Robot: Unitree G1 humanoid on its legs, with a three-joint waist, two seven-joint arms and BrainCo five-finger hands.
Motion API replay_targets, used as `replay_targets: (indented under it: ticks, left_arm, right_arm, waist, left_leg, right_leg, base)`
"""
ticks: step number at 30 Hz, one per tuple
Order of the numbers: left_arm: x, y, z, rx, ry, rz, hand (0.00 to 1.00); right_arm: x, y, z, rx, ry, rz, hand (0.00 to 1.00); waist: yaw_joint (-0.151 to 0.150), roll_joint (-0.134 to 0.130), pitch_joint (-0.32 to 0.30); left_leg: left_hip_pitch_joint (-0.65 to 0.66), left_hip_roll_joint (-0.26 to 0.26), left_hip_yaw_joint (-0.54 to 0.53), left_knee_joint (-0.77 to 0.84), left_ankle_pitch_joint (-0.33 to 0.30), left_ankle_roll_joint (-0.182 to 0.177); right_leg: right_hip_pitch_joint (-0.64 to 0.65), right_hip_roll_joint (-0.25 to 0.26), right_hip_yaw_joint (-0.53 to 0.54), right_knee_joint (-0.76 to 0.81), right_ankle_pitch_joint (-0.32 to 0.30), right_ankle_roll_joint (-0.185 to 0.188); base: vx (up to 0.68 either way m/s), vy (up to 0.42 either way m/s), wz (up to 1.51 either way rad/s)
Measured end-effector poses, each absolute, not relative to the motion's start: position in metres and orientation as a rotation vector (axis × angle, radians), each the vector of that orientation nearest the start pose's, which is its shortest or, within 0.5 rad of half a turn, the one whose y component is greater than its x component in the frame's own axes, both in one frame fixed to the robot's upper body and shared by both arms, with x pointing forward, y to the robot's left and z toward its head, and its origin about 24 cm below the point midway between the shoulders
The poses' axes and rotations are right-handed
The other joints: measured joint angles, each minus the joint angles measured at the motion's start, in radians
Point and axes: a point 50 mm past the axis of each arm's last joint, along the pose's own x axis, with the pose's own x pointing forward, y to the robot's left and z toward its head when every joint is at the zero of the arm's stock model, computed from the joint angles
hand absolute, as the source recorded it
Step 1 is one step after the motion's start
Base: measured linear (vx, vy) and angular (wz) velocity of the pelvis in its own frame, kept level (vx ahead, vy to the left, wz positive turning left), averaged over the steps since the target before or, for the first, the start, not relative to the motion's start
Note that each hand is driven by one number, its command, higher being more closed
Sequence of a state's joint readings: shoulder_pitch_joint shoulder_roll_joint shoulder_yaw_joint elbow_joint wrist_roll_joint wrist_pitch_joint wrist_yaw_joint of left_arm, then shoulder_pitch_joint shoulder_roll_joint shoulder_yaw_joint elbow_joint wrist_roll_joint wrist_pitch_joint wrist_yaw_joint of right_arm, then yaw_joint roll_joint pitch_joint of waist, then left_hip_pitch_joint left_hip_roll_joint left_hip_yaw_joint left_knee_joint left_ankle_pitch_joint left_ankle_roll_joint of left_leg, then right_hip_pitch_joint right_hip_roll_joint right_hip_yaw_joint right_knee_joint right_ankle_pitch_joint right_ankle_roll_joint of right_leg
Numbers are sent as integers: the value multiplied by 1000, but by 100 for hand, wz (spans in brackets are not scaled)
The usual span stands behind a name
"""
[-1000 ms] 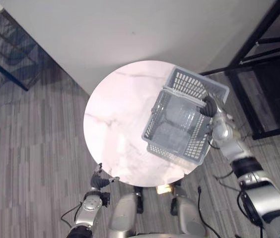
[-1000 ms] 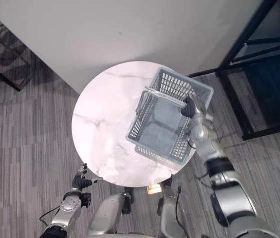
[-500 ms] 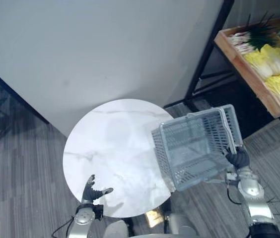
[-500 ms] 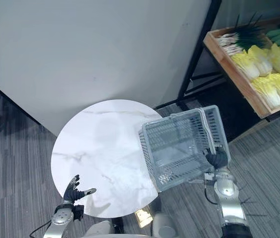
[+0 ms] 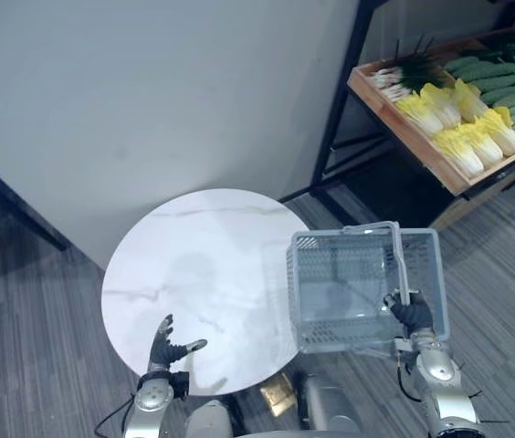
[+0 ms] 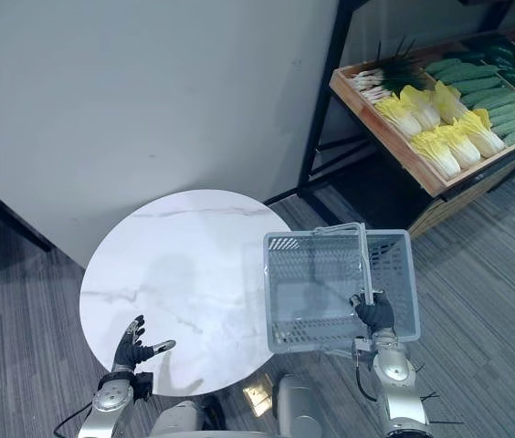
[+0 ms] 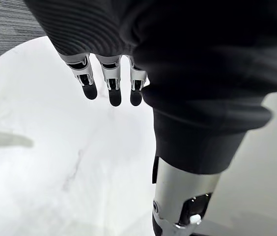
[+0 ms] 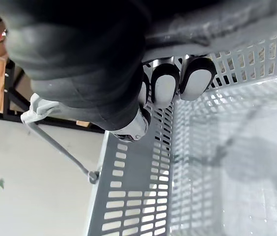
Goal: Pick vegetable in the basket
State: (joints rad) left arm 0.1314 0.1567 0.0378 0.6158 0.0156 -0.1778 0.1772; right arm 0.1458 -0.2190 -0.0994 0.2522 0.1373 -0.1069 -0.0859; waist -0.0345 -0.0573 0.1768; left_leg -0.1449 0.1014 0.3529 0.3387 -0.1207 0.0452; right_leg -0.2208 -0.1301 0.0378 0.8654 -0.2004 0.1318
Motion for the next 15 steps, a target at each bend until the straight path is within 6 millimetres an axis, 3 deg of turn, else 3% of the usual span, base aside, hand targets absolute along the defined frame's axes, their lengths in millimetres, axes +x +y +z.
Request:
replay_targets:
  ticks: [1,2,3,5,7,8,9,11,12,15]
  left_arm:
    - [168,221,-92,210,548,264,0]
    - [170,222,-91,210,544,266,0]
    - [172,221,-90,204,541,274,0]
    - [172,216,-92,185,547,274,0]
    - [170,212,-93,176,554,266,0]
    - [172,210,-91,176,541,259,0]
    - [174,210,-90,177,530,255,0]
    - [175,207,-90,177,531,244,0]
    - [171,207,-92,177,540,241,0]
    - [161,206,-96,166,565,245,0]
  right_arm:
    - [203,-239,-25,-94,265,-259,100]
    - [205,-239,-23,-94,257,-260,100]
    - [210,-238,-21,-94,243,-260,100]
    - [216,-238,-19,-92,237,-259,100]
    - [218,-241,-20,-100,240,-269,100]
    - [218,-243,-20,-102,244,-282,100]
    - [217,-243,-22,-101,250,-288,100]
    - [215,-252,-24,-92,261,-342,100]
    - [215,-254,-23,-90,257,-359,100]
    - [214,-251,-24,-74,261,-362,100]
  waist:
    - [1,-7,-6]
    - [15,-15,-11]
    - [31,-12,-11]
    - [58,16,-8]
    - [48,59,2]
    - [51,75,10]
    - [48,76,10]
    - [49,67,15]
    - [49,65,16]
    - [45,72,15]
  left_leg:
    - [-21,-7,-10,0,14,1]
    - [-72,-12,-22,13,41,-2]
    - [-116,-6,-30,3,85,-5]
    - [-161,29,-60,-69,181,-30]
    - [-177,59,-108,-105,239,-54]
    - [-171,74,-140,-172,314,-85]
    - [-164,66,-173,-251,399,-143]
    - [-170,57,-188,-163,348,-111]
    - [-167,57,-189,-35,234,-105]
    - [-87,71,-231,107,67,-123]
  right_leg:
    - [31,-11,9,-4,-9,12]
    - [88,-17,32,-103,-77,34]
    - [127,-1,28,-240,-137,-3]
    - [183,46,-22,-464,-164,-62]
    - [181,95,-60,-489,-130,-93]
    - [159,126,-79,-491,-109,-117]
    - [143,128,-109,-495,-90,-146]
    - [110,111,-134,-496,-63,-170]
    - [89,97,-130,-503,-32,-173]
    - [64,100,-104,-537,24,-173]
  base:
    - [-134,-196,56]
    - [-187,-234,32]
    - [-209,-244,21]
    - [-324,-293,19]
    - [-295,-210,40]
    - [-327,-155,45]
    - [-470,-234,54]
    - [-383,-183,39]
    - [-288,-114,5]
    - [-270,-22,-17]
